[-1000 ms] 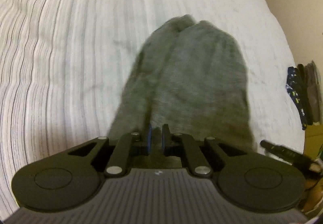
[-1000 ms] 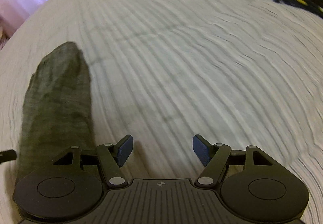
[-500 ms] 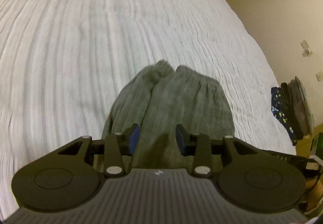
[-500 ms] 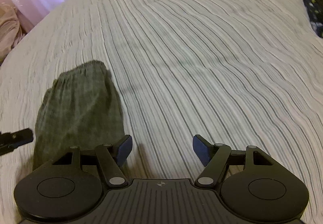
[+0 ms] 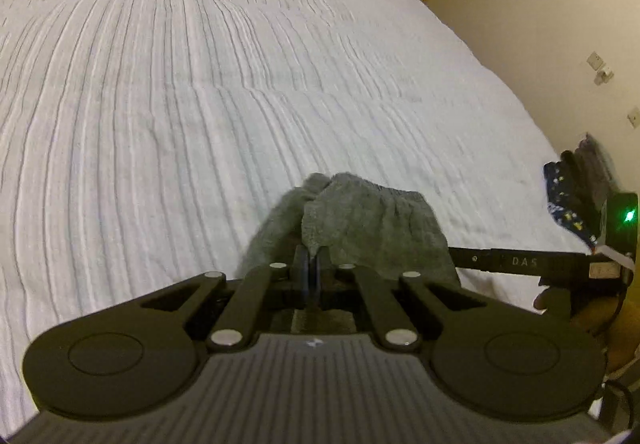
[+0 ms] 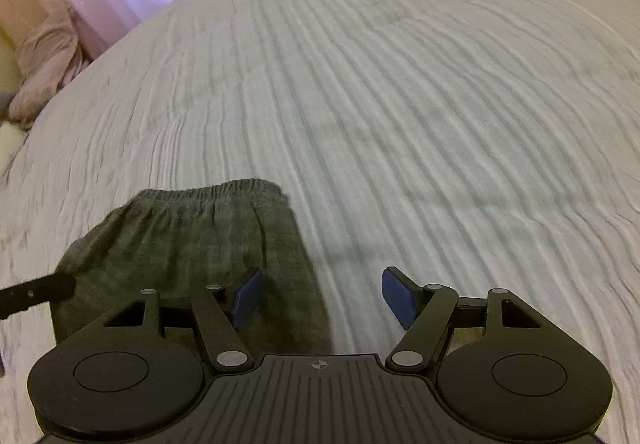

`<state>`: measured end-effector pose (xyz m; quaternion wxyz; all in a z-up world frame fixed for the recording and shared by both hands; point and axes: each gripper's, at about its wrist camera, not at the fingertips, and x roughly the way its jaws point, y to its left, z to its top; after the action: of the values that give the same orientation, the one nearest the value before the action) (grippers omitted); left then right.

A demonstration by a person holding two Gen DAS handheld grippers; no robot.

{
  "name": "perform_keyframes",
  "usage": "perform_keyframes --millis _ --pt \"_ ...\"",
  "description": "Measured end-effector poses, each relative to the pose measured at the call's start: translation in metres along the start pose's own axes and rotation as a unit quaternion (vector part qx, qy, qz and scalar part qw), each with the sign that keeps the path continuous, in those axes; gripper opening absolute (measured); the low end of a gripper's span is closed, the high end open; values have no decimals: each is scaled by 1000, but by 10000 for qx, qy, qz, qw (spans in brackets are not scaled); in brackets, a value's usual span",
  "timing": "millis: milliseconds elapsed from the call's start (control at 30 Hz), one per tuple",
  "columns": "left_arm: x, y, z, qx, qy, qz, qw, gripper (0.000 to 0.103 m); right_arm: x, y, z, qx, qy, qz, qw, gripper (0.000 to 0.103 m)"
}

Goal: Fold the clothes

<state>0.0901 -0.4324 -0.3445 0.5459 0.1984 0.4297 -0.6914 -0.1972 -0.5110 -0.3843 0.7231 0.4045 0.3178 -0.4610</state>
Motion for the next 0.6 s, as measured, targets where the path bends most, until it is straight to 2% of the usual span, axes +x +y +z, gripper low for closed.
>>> perform_keyframes --millis 233,333,367,433,500,600 --pt "1 13 -7 157 -62 222 9996 1 22 21 3 -508 -118 -110 9986 70" --pt "24 23 -13 101 212 300 9993 1 38 24 4 -587 -44 -229 9980 70" --pt "30 29 -16 -76 350 274 9990 3 39 23 4 -560 -28 -242 9981 70" --pt "25 38 -21 -519 301 124 9981 7 30 19 3 -443 -103 -223 9987 70" --pt "5 44 -31 -940 229 68 9953 18 11 11 -6 -323 -220 -233 9990 70" --pt "-29 49 -55 -1518 339 60 9878 21 -26 -5 -30 -207 -227 -272 9992 70"
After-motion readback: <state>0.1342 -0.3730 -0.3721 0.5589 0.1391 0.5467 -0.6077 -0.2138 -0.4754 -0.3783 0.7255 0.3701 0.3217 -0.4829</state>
